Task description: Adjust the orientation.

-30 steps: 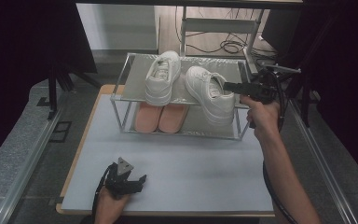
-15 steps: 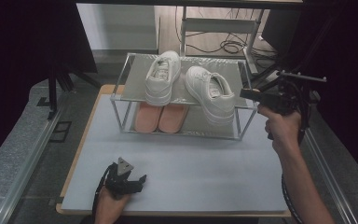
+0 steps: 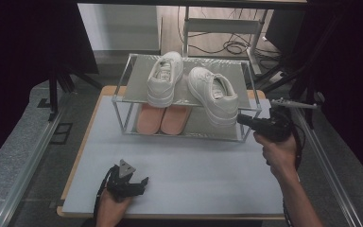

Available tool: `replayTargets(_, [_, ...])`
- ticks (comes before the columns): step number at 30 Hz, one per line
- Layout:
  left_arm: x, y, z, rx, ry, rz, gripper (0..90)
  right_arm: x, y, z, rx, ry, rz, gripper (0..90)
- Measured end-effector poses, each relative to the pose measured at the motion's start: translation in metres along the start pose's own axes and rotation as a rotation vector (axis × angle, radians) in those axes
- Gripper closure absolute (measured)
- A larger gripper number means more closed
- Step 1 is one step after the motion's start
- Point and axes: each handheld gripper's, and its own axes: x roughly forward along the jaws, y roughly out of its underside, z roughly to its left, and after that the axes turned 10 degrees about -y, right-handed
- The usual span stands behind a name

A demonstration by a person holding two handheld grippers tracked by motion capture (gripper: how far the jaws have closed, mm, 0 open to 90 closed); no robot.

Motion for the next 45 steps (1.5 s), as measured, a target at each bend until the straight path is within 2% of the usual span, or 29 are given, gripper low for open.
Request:
replayTargets(2, [0.000, 0.000, 0.000, -0.001, 0.001, 0.000, 19.7, 0.000, 0.002, 0.002, -0.006, 0.008, -0.015, 90.0])
replayTargets(8, [0.000, 0.000, 0.000, -0.002, 0.001, -0.001, 19.7, 0.006, 0.002, 0.000, 0.006, -0.014, -0.028, 90.0])
replayTargets(16, [0.000, 0.000, 0.000, -0.003, 0.003, 0.001, 19.7, 0.035, -0.004, 0.007, 0.001, -0.046, -0.026, 90.0])
replayTargets(30, [0.000, 0.000, 0.000, -0.004, 0.003, 0.001, 19.6, 0.085, -0.018, 0.012, 0.009, -0.067, -0.010, 90.0])
replayTargets(45, [0.000, 0.000, 0.000, -0.007, 0.005, 0.000, 19.6, 0.123, -0.028, 0.011, 0.030, -0.080, -0.021, 90.0])
